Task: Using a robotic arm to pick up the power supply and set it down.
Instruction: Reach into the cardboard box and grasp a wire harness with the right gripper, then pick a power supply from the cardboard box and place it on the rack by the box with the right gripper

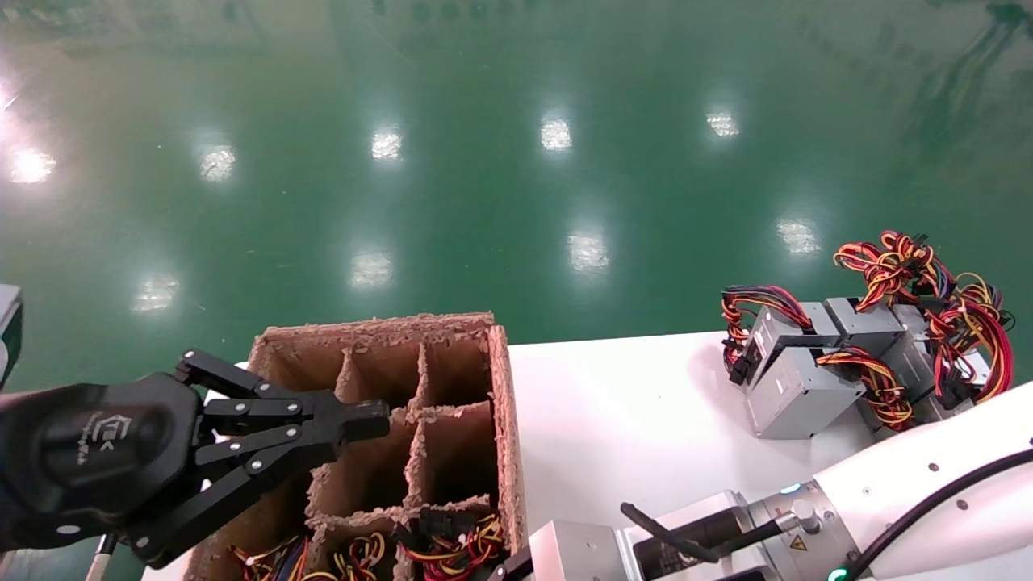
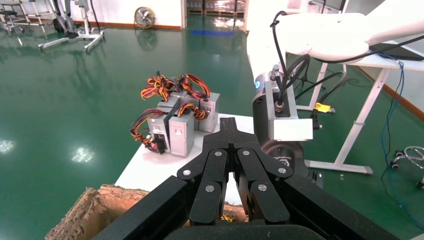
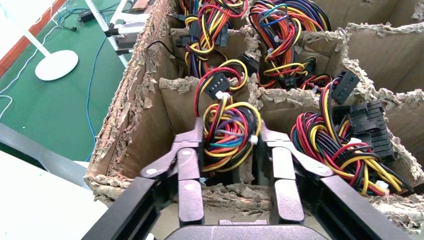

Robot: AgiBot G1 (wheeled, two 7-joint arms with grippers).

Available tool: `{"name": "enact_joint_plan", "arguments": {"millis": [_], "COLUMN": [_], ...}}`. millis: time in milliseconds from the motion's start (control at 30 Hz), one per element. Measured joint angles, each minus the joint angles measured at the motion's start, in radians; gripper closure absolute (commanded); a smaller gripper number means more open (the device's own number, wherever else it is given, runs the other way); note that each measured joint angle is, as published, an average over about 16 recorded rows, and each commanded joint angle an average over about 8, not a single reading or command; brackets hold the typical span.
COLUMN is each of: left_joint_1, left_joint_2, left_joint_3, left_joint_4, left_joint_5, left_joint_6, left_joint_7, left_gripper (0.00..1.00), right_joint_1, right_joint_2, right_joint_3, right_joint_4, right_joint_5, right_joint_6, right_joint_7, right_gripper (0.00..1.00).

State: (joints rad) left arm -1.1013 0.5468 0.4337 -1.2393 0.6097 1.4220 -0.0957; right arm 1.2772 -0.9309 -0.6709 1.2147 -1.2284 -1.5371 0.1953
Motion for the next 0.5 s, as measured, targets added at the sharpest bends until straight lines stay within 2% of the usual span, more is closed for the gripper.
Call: {"name": "enact_joint_plan", "arguments": {"millis": [233, 500], "left_joint_1": [0.000, 0.000], "left_joint_2": [0.000, 0.000], "left_joint_3": [0.000, 0.000], "left_joint_4": [0.000, 0.000], "left_joint_5": [0.000, 0.000], "left_joint_6": [0.000, 0.000], "left_joint_7": [0.000, 0.000], "left_gripper": [1.00, 1.00], "right_joint_1": [-0.005, -0.019], "right_joint_2": [0.006, 0.009], "right_joint_3": [0.003, 0.017], "right_joint_4": [0.004, -0.022], "right_joint_5": [0.024, 0.114], "right_joint_6": [0.001, -0.013], "right_joint_7": [0.012, 0.033], "right_gripper": [1.00, 1.00]}}
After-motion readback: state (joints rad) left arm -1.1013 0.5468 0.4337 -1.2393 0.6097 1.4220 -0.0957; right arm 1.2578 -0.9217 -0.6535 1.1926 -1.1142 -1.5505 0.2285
